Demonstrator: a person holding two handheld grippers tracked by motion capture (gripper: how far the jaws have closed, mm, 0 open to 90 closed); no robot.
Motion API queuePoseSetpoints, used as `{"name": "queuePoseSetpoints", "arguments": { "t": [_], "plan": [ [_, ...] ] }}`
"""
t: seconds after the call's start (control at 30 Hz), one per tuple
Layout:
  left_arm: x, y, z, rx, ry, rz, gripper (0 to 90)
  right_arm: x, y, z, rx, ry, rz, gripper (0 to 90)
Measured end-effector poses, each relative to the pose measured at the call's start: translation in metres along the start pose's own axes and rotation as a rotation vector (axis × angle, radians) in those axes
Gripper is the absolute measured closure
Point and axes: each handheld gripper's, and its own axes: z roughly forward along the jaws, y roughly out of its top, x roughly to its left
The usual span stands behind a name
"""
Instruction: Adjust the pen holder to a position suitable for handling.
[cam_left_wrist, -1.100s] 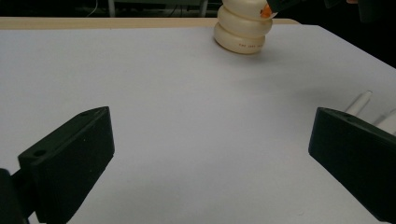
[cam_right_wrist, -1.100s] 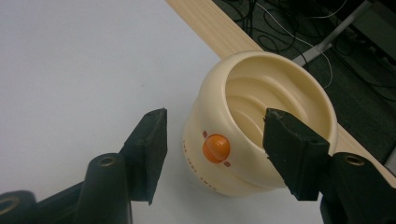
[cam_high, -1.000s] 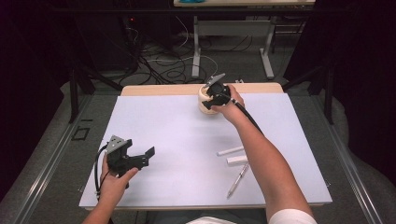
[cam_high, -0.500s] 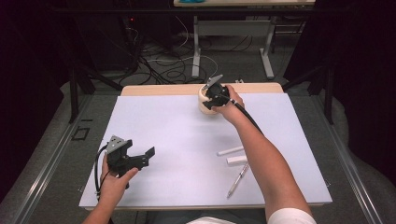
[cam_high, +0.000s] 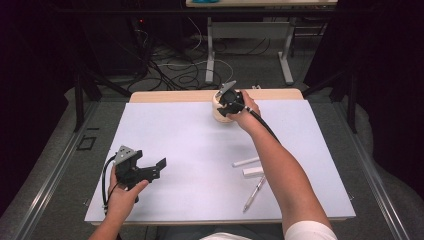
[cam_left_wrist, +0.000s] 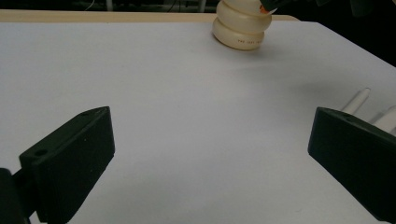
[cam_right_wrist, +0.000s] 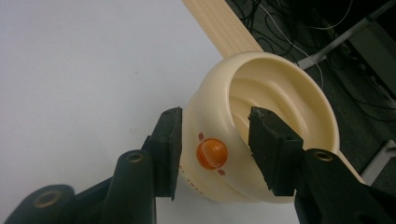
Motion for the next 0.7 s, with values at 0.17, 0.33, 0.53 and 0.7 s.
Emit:
{"name": "queuePoseSetpoints", "arguments": {
  "t": [0.17, 0.33, 0.53, 0.7],
  "plan": [
    [0.001, 0.0, 0.0, 0.0, 0.0, -0.001, 0.5, 0.003, -0.003, 0.008, 0.038, 0.01, -0.011, 54.7],
    [0.001, 0.0, 0.0, 0.004, -0.002, -0.004, 0.7, 0.009, -0.004, 0.01, 0.09, 0.06, -0.035, 69.0],
    [0.0, 0.0, 0.001, 0.005, -0.001, -0.003, 0.7, 0.01, -0.003, 0.008, 0.096, 0.104, -0.03, 74.2],
    [0.0, -0.001, 0.001, 0.014, -0.003, -0.002, 0.9, 0.01, -0.003, 0.005, 0.089, 0.111, -0.038, 75.4]
  ]
}}
